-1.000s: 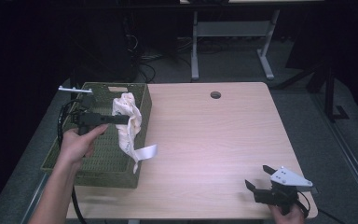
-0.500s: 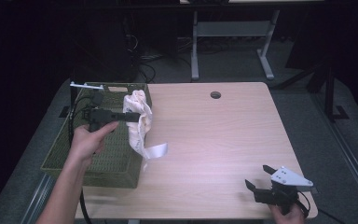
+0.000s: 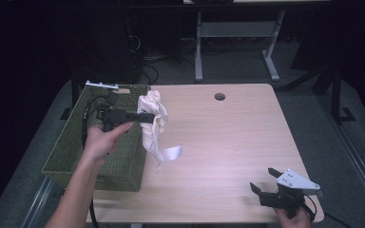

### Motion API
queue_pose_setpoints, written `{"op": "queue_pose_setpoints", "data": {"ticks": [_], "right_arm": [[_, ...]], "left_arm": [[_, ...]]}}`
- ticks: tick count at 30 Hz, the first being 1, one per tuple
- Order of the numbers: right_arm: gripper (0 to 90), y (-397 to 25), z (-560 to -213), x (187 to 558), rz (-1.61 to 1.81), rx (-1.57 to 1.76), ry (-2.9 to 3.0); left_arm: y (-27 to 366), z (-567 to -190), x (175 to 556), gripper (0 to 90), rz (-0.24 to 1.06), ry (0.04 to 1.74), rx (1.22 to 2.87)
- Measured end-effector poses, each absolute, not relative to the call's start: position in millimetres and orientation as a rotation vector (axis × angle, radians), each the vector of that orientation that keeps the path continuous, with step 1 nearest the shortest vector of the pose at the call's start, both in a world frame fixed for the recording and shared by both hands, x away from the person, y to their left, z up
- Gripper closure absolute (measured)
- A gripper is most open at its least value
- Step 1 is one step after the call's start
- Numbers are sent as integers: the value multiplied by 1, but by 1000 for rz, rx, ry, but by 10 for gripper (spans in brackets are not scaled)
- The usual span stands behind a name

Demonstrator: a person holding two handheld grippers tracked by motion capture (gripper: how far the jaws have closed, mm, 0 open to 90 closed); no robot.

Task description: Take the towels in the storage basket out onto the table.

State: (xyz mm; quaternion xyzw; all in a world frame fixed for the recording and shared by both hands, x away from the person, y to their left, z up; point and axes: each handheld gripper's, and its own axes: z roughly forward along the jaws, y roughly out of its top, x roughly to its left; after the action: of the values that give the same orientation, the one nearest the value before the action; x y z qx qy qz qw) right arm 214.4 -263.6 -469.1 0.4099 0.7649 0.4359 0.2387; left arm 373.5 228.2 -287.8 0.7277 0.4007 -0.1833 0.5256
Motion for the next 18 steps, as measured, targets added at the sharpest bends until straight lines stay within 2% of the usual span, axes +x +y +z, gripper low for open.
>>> {"op": "queue_pose_setpoints", "data": {"ticks": [18], "right_arm": [[139, -265, -470, 215, 1205, 1125, 2095]], "left_arm": [[182, -288, 385, 722, -477, 911, 1782]]}}
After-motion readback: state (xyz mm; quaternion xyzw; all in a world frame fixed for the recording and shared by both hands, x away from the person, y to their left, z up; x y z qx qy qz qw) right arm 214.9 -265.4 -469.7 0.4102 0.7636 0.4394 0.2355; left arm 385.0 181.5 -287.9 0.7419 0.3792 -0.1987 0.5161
